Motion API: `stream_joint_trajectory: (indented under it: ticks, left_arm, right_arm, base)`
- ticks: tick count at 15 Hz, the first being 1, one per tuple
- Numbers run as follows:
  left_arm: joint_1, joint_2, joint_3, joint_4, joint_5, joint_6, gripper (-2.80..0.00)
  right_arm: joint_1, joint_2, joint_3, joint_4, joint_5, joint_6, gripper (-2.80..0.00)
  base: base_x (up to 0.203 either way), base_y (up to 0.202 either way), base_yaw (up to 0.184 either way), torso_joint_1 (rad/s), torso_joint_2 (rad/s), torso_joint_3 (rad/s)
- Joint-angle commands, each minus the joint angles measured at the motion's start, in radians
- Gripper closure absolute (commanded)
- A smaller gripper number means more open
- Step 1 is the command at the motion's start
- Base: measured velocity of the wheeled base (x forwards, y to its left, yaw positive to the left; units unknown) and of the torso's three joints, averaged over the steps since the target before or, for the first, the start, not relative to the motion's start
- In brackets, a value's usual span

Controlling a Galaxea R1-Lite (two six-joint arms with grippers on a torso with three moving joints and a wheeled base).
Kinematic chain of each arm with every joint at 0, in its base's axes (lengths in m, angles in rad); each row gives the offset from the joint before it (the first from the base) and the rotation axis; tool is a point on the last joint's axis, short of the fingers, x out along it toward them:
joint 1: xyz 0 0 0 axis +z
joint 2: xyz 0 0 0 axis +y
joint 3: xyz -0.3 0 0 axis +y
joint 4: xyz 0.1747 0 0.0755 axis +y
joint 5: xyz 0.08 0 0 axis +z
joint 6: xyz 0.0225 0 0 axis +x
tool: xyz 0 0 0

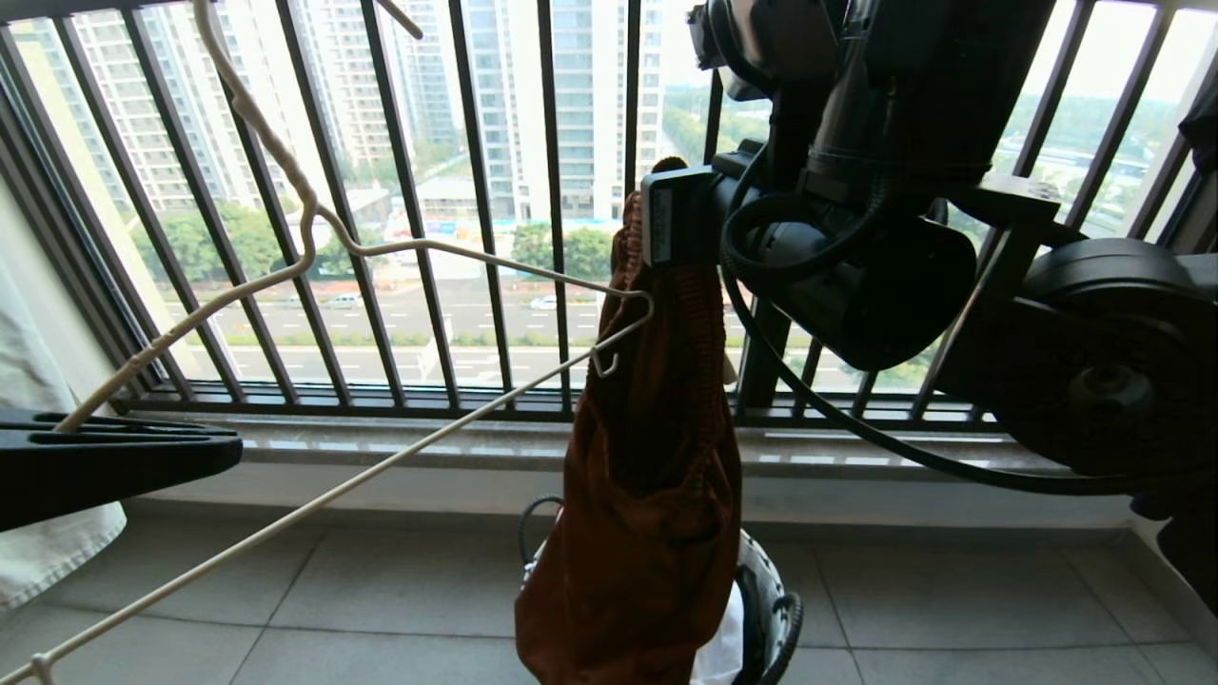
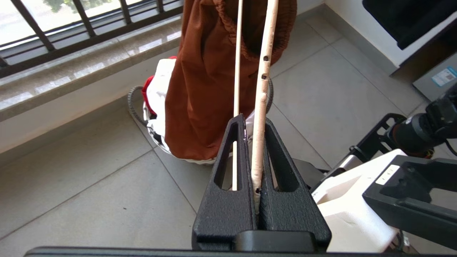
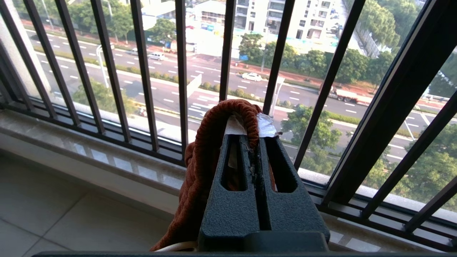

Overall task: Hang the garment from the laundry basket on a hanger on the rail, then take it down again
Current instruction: Hang the clothes on the clothes rack

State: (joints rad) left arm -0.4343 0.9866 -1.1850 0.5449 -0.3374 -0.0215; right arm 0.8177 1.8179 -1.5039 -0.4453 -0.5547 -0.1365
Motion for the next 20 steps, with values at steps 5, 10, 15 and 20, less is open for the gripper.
stream_joint_trajectory:
  ticks: [5, 10, 15, 20]
  left_arm:
    - [0.0, 0.003, 0.079, -0.106, 0.13, 0.07, 0.0]
    - [-0.014, 0.03, 0.099, -0.152, 0.163, 0.07, 0.0]
    - [-0.141, 0.11, 0.196, -0.385, 0.321, 0.018, 0.0]
    - [-0.195, 0.179, 0.222, -0.49, 0.411, -0.037, 0.0]
  right_arm:
    - [0.022, -0.007, 0.005, -0.003, -0.004, -0.015, 0.0]
    - [0.059, 0.0, -0.004, 0.0, -0.005, -0.047, 0.0]
    - [0.097, 0.065, -0.062, -0.002, -0.003, -0.13, 0.0]
    - [0.153, 0.107, -0.146, -0.003, 0.002, -0.188, 0.0]
  base:
    - [0.0, 0.0, 0.0, 0.0, 0.0, 0.0]
    - [0.0, 0.0, 0.0, 0.0, 0.0, 0.0]
    - [0.0, 0.0, 0.0, 0.0, 0.0, 0.0]
    - [0.0, 0.0, 0.0, 0.0, 0.0, 0.0]
